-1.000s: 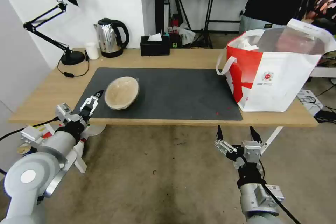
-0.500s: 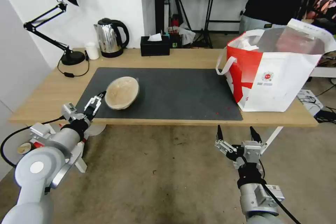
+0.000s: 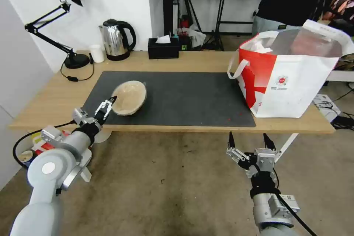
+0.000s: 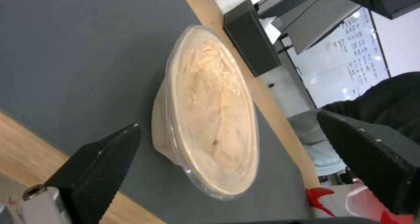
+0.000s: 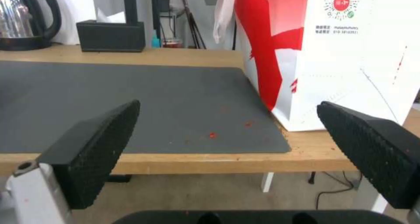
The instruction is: Pick up the trash from the table and place it into the takeout bag.
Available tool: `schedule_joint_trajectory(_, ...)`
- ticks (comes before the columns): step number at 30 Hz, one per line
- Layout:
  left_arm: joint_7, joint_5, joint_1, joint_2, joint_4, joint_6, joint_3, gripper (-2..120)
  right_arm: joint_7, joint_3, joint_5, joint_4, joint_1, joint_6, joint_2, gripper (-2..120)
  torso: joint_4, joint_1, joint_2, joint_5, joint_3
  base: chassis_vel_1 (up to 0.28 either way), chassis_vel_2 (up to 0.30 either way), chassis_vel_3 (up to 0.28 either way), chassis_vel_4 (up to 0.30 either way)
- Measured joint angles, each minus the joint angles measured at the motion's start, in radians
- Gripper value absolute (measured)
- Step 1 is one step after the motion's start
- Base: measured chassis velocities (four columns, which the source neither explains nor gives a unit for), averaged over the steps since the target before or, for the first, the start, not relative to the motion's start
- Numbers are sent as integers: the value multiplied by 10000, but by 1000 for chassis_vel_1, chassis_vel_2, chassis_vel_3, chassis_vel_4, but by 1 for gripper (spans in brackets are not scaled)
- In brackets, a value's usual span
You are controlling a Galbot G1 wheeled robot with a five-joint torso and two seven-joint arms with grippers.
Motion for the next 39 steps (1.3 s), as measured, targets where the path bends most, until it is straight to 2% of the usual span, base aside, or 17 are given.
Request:
schedule_joint_trajectory(16,-24,29,-424,4,552,3,287,100,0,0,0,0,0,0,0,100,0,0,-2,0,0,0,0,0,0)
schedule_joint_trajectory(39,-105,-81,-881,-57,913,5,538,100,0,0,0,0,0,0,0,100,-1,0,-2,0,0,0,0,0,0)
